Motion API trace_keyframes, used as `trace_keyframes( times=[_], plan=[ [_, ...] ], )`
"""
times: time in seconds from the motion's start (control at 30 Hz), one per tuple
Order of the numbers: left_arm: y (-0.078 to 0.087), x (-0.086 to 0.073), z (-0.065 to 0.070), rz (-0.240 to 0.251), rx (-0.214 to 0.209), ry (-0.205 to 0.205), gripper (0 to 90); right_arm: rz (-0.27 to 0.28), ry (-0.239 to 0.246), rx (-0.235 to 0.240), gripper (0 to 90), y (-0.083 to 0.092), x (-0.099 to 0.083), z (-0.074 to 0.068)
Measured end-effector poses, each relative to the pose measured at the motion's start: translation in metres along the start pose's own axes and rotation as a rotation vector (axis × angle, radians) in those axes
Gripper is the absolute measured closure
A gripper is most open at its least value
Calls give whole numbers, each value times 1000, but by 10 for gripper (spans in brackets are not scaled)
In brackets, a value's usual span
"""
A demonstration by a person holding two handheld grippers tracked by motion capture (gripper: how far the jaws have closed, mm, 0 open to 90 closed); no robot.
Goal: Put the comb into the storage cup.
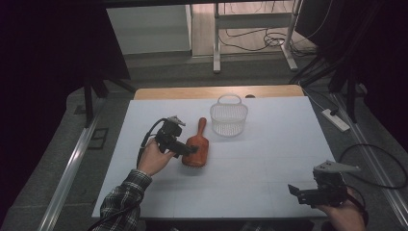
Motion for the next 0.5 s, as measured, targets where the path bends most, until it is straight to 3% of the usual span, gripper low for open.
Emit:
trace_keyframes(
  times=[0.5],
  plan=[
    [-17,16,-3,-14,-1,3,0,0,1,0,0,0,0,0]
  ],
)
Point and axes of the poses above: each handheld gripper's, and its own axes: y roughly backward along the jaws, x roughly out of its top, z roughly to its right, the point moved 10 cm from there along -y, roughly forward along the jaws, and after that the axes turned 3 degrees about y, right-handed, at the moved point
